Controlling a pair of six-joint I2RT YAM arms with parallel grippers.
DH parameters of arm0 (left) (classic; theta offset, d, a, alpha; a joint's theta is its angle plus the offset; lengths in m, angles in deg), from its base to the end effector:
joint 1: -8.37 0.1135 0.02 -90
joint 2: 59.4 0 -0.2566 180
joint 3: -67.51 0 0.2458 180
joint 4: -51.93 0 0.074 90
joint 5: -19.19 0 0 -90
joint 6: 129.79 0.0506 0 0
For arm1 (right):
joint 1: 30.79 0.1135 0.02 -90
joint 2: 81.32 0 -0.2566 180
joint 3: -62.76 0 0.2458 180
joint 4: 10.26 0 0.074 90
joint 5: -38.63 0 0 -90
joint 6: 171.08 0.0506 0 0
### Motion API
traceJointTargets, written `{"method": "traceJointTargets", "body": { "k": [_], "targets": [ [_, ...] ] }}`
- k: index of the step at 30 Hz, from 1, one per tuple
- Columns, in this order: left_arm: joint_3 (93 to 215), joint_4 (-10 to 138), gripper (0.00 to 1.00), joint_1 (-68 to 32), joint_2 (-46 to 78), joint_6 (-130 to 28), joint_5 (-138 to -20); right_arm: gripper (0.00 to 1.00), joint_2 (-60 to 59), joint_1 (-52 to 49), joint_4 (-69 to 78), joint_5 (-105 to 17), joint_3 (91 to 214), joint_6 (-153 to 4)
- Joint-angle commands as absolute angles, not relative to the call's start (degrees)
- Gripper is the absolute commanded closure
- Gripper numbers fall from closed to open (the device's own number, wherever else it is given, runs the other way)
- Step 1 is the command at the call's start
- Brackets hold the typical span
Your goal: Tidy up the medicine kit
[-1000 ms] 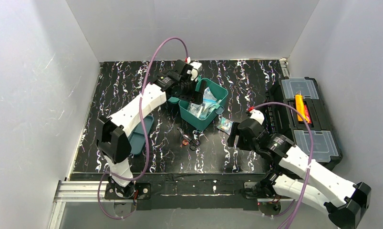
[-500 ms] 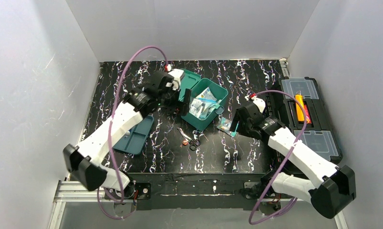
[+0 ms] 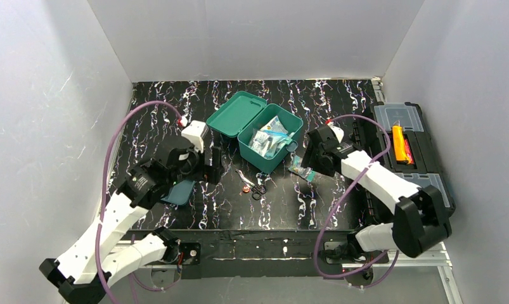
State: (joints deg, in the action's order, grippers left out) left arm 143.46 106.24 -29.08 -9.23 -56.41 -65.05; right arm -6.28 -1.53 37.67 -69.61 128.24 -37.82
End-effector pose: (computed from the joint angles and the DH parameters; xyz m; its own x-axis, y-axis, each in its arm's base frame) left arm 0.1509 -0.1092 0.3581 -0.5164 0.0370 -0.8556 0.4042 0.8913 -0.2054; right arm 0.2361 0.1141 0.2176 -0.7533 0.3240 -0.5723 0.2730 0.9458 0.1761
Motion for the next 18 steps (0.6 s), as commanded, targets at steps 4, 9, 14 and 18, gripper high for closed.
{"method": "traceJointTargets", "body": {
  "k": [4,9,14,18],
  "targets": [
    [136.32,108.95,0.02,-28.75,-15.92,-57.63,-62.38,0.30,0.54,-2.05,33.95,-68.58,132.55,-37.89],
    [133.66,109.77,0.02,-28.82,-19.37,-58.14,-62.15,0.32,4.30,-2.48,32.62,-68.26,133.39,-37.46],
    [130.30,108.40,0.02,-28.86,-23.05,-59.62,-63.72,0.33,7.64,-2.66,31.84,-68.13,134.67,-36.82],
    [128.58,108.64,0.02,-28.81,-24.44,-59.74,-62.63,0.34,10.20,-2.75,31.83,-67.60,135.93,-36.24]
  ]
}}
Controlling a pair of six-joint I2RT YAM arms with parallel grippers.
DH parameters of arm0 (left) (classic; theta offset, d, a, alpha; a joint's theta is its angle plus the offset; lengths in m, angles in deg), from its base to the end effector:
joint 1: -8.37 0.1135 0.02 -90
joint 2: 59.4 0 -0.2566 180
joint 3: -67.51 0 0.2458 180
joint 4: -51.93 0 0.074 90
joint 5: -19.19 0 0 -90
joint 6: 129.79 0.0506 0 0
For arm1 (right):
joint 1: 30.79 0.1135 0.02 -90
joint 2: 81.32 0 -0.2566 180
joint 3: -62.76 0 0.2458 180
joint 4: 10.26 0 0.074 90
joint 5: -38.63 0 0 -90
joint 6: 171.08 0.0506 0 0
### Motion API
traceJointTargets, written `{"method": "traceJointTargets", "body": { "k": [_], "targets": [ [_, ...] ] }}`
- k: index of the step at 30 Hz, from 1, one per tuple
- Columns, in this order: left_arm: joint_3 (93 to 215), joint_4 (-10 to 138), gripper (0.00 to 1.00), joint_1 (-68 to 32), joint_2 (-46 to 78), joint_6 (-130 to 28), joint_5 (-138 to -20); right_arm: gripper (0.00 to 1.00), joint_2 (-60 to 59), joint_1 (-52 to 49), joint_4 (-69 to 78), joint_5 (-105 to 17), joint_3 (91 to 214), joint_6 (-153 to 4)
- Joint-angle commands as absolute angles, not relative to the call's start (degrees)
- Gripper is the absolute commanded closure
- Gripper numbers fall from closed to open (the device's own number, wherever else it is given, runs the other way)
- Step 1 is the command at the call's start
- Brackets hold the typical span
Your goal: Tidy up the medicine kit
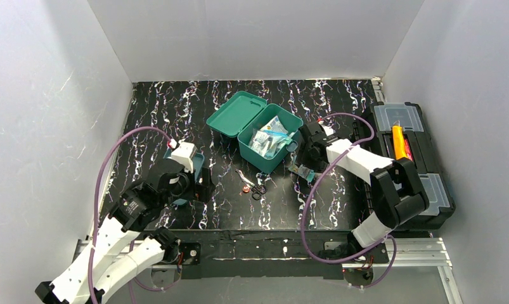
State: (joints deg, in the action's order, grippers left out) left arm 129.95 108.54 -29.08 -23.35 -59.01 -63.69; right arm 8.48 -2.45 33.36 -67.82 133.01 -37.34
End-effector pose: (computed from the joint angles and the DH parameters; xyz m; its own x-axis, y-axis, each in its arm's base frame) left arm 0.1150 -0.0802 0.3112 -0.5479 0.0082 -0.8365 0.3579 0.9061 -0.2255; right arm 0.2762 0.1327 0.1785 -0.8044 0.3195 -0.5008 0.2954 0.9466 0.1295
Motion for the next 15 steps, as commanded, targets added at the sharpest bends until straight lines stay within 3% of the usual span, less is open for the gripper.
{"method": "traceJointTargets", "body": {
  "k": [1,15],
  "targets": [
    [128.23,108.76,0.02,-28.75,-24.69,-59.68,-62.41,0.34,10.76,-2.75,31.78,-67.90,136.14,-36.06],
    [127.04,107.48,0.02,-28.84,-24.43,-59.57,-63.15,0.38,14.44,-3.36,32.05,-71.12,136.26,-32.43]
  ]
}}
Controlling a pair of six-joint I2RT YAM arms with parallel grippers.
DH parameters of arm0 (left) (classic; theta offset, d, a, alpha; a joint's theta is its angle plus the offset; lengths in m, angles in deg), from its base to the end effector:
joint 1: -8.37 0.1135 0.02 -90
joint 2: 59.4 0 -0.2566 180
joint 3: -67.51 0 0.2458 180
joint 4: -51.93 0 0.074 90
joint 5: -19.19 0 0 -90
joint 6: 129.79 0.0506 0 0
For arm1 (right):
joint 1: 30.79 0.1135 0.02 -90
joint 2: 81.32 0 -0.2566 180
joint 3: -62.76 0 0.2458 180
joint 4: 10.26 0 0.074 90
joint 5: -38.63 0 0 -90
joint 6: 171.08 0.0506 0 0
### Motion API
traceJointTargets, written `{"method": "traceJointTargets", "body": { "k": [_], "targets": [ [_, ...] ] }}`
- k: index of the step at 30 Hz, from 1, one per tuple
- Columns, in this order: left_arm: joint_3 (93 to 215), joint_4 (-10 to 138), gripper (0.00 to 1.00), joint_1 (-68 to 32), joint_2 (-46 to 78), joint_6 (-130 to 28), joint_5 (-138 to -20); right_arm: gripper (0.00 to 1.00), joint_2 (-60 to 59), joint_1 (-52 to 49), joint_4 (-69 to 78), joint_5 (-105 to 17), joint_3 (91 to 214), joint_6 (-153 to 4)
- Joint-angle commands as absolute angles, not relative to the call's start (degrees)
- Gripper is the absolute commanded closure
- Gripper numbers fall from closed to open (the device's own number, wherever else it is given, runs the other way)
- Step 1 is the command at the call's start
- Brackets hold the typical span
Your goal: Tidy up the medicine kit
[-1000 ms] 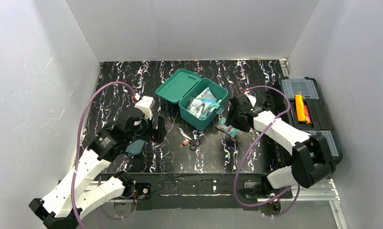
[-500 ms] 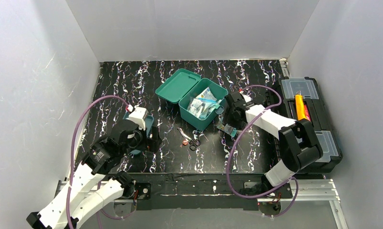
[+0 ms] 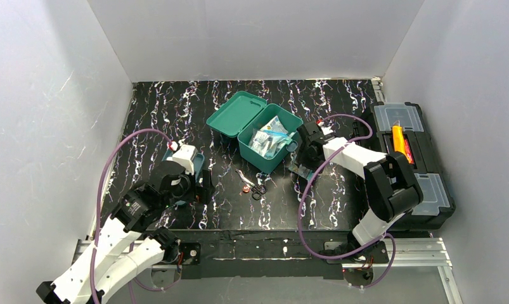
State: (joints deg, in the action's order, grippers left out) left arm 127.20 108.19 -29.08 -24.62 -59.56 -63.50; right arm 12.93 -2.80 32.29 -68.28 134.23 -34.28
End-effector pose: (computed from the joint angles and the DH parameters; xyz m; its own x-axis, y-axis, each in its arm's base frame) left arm 0.1137 -0.0789 0.2988 -0.5635 0.0090 -0.8261 0.3467 0.9102 -0.2266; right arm 0.2866 0.1357 0.1630 -0.7985 0.3655 -0.4784 0.3510 0.9282 0.1233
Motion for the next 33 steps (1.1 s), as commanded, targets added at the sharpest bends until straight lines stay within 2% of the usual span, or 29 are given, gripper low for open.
{"method": "traceJointTargets", "body": {
  "k": [1,16,27,33],
  "targets": [
    [127.06,107.46,0.02,-28.77,-24.42,-59.54,-63.16,0.38,14.47,-3.44,32.15,-71.44,136.11,-32.11],
    [126.99,107.12,0.02,-28.81,-23.89,-59.39,-63.16,0.42,12.80,-4.34,29.80,-72.01,133.40,-30.90],
    [126.98,107.02,0.02,-28.86,-23.37,-59.39,-63.42,0.38,4.81,-4.35,30.97,-72.87,134.00,-32.25],
    [126.99,107.02,0.02,-28.87,-23.34,-59.39,-63.49,0.37,6.56,-4.51,32.68,-74.39,136.06,-33.27]
  ]
}}
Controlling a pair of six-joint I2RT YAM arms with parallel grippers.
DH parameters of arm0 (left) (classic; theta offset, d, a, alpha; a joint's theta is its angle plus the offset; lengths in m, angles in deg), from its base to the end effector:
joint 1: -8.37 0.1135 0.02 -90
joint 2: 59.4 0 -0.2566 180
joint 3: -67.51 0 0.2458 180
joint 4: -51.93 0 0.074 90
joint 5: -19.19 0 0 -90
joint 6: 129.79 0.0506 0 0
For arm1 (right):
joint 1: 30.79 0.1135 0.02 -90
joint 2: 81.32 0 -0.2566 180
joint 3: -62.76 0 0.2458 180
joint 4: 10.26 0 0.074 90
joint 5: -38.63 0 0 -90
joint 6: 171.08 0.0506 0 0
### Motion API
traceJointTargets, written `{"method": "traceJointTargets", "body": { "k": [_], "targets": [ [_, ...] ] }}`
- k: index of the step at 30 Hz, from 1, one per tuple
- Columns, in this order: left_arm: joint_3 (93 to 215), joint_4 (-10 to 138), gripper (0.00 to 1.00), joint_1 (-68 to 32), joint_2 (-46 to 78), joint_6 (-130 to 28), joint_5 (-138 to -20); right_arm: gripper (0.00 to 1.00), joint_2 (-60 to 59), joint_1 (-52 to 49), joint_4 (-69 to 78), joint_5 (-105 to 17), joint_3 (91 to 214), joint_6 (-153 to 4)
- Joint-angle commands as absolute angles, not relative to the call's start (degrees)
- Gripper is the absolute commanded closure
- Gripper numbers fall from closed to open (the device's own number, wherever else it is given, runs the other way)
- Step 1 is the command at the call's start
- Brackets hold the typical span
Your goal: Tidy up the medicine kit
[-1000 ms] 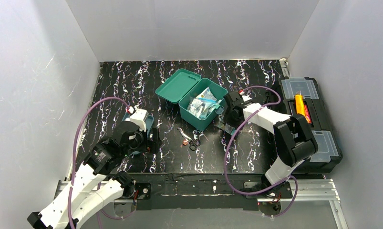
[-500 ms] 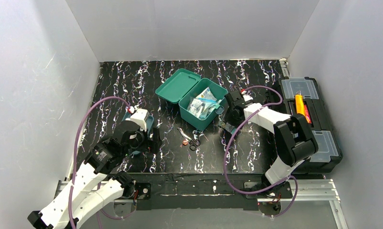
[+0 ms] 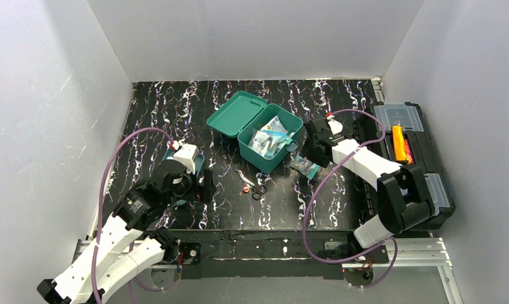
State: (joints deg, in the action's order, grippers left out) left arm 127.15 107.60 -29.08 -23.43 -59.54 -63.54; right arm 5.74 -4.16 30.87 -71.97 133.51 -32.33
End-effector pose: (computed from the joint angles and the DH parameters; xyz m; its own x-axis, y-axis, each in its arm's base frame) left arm 0.1172 -0.0817 0.2971 -0.5710 0.0151 -0.8208 0.3454 0.9115 -0.2235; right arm 0.2834 0.1222 0.1984 -0.6849 0.4438 -0.5778 0.4014 0.8917 0.2091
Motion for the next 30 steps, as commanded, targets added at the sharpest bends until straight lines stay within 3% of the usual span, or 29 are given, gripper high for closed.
{"method": "traceJointTargets", "body": {
  "k": [1,21,30],
  "targets": [
    [126.99,107.02,0.02,-28.83,-23.42,-59.46,-63.43,0.37,6.91,-4.54,32.57,-74.23,136.16,-33.27],
    [126.86,106.85,0.02,-28.76,-23.13,-59.30,-63.95,0.40,16.12,-5.39,31.61,-71.94,138.95,-35.03],
    [126.98,106.76,0.02,-28.87,-22.86,-59.14,-63.99,0.50,19.42,-5.39,32.12,-69.31,136.61,-36.32]
  ]
}}
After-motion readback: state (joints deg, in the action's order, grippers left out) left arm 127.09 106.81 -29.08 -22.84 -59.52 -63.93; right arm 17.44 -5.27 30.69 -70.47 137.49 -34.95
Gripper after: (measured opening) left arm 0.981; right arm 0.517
